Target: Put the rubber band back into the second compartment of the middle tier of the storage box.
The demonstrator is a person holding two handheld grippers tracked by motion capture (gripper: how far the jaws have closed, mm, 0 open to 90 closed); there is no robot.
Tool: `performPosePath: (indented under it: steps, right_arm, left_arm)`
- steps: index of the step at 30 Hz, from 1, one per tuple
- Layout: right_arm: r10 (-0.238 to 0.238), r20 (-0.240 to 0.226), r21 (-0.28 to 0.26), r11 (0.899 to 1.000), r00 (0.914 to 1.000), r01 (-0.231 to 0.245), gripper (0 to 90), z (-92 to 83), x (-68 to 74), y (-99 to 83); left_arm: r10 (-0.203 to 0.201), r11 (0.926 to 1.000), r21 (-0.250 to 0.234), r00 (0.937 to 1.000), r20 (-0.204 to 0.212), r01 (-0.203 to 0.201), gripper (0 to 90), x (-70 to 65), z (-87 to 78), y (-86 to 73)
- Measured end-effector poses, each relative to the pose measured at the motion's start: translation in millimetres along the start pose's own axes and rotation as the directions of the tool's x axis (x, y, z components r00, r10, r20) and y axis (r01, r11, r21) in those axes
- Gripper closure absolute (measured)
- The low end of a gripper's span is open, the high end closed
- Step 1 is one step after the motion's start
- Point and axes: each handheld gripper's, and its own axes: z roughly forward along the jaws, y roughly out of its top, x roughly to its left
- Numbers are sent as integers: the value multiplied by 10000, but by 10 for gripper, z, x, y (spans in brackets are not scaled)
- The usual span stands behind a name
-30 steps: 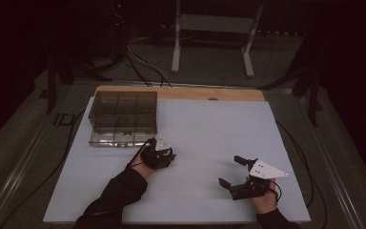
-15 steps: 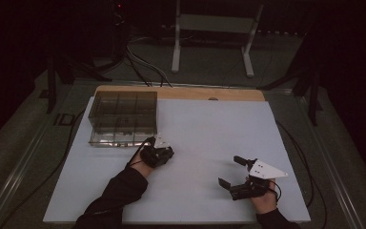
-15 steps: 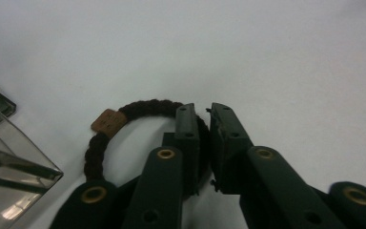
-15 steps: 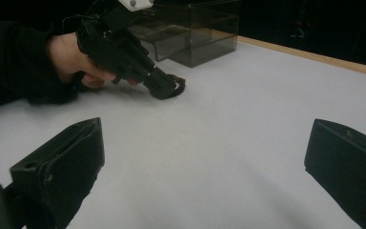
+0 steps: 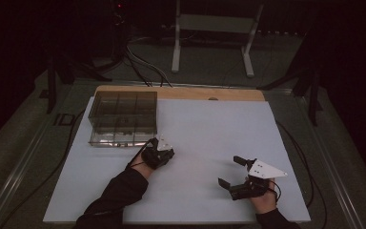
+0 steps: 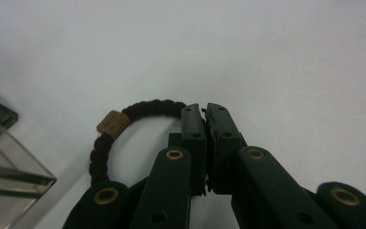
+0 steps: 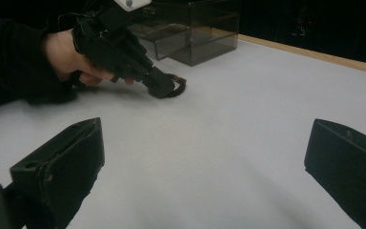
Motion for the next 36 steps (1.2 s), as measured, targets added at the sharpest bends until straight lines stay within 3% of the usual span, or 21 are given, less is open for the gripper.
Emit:
performPosePath:
  steps: [9,15,27,36]
  right_arm:
    - [10,-3,-1,10000,10000,-10,0,-3,-3,0]
    - [-18,-9,17,10000,10000,18,0,-2,0,0]
    - [-59,-5,25,10000,10000,59,0,1,4,1]
    - [-39,-18,23,10000,10000,39,0,5,1,1]
  left_arm:
    - [91,9993,-352,9997,-226,-98,886,-15,-100,56]
    - [-5,9972,-747,10000,16,7,886,-21,-191,110]
    - [412,9947,-963,9978,521,-360,886,-89,-352,234]
    - [508,9909,-1265,9981,356,-459,885,-56,-529,301]
